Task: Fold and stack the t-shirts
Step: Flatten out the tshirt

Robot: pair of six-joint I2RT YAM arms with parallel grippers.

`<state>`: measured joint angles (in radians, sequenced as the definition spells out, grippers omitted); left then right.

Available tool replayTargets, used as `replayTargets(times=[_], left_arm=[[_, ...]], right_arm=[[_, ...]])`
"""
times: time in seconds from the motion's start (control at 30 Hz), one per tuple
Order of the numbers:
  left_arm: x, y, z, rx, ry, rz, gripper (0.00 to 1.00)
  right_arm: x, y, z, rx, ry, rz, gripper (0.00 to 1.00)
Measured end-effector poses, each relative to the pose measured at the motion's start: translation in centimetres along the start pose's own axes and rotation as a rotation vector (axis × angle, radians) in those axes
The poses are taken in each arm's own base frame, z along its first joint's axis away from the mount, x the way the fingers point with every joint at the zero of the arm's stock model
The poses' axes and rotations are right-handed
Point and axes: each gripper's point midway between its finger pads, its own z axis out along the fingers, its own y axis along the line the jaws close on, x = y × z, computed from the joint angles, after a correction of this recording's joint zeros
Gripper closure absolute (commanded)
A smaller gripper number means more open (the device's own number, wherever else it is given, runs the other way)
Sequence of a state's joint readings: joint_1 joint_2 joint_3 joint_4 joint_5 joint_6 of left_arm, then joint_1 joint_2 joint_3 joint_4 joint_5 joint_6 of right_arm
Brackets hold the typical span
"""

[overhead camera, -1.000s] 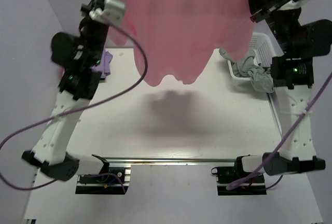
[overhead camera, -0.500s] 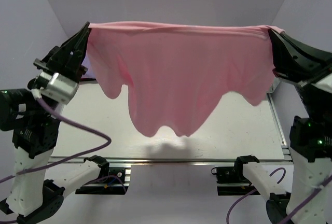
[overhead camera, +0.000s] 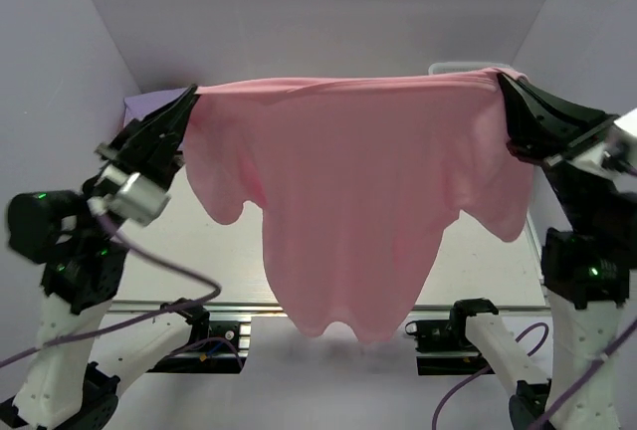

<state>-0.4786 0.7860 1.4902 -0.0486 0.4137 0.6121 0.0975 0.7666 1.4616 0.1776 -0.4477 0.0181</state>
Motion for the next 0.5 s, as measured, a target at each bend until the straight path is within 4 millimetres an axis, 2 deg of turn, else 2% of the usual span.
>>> replayTargets(times=[0.1,0.17,0.23,0.37,0.5], left_arm=[[5.8,-2.0,0.7,-0.017,0.101,-0.024,1.0],[11.1,-3.8,1.2,-0.026,0.202,-0.044,1.0],[16.7,-5.6,1.9,-0.041,0.307,-0.061,1.0],[30.4,-10.4,2.4,-0.058,0.584,-0.074,1.0],[43.7,-15.8,0.2,-0.035,0.867,-0.066,1.0]], right_arm=[[6.6,-0.9,0.5,0.03,0.103,0.066,1.0],[12.6,-1.5,0.8,0.056,0.199,0.129,1.0],[19.6,-2.1,0.8,0.088,0.307,0.2,1.0],[34.8,-2.1,-0.9,0.143,0.576,0.357,1.0],[47.2,-1.4,-3.5,0.187,0.808,0.478,1.0]])
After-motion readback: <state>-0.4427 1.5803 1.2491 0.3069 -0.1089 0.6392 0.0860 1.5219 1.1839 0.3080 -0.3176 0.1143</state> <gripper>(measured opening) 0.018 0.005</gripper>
